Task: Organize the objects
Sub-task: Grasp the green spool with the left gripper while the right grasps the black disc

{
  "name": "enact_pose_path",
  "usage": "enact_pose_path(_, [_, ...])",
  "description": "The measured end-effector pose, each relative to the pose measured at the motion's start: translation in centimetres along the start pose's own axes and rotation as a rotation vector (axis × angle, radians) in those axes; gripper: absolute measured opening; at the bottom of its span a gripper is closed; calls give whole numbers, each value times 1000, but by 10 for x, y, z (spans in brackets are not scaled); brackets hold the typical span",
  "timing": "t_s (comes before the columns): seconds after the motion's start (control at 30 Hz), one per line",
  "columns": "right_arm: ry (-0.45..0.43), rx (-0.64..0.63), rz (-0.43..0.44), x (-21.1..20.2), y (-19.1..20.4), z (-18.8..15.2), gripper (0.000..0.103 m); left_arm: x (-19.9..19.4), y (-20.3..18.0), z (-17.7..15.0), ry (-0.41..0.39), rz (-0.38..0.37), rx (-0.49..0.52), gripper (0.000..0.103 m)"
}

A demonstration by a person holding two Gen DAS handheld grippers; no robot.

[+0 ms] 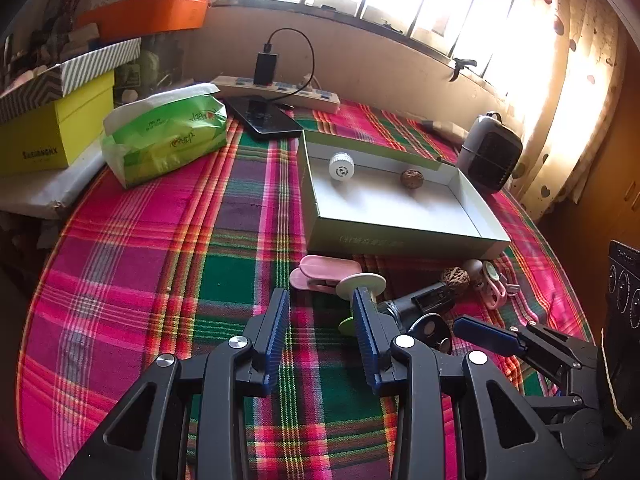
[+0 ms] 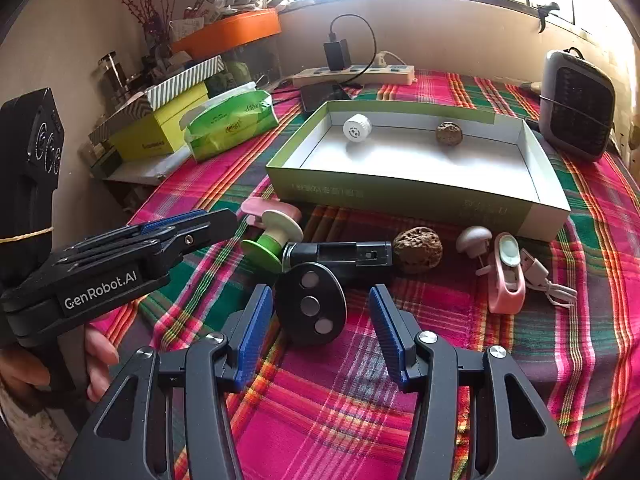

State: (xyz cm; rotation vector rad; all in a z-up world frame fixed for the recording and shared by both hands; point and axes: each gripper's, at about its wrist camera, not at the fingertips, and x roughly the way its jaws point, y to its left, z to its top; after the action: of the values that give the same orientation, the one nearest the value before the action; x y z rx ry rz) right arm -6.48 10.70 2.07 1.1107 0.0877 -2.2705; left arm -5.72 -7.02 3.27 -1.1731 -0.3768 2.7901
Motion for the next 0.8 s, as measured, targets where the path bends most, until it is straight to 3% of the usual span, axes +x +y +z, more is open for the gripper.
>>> enact_pose_path(0.63, [36, -76, -96, 13, 9, -5, 52, 2, -1, 1, 16, -35, -2, 31])
enact_pose_path(0.8, [31, -66, -107, 11, 5, -6, 42, 4, -7, 1, 23, -46, 12, 32])
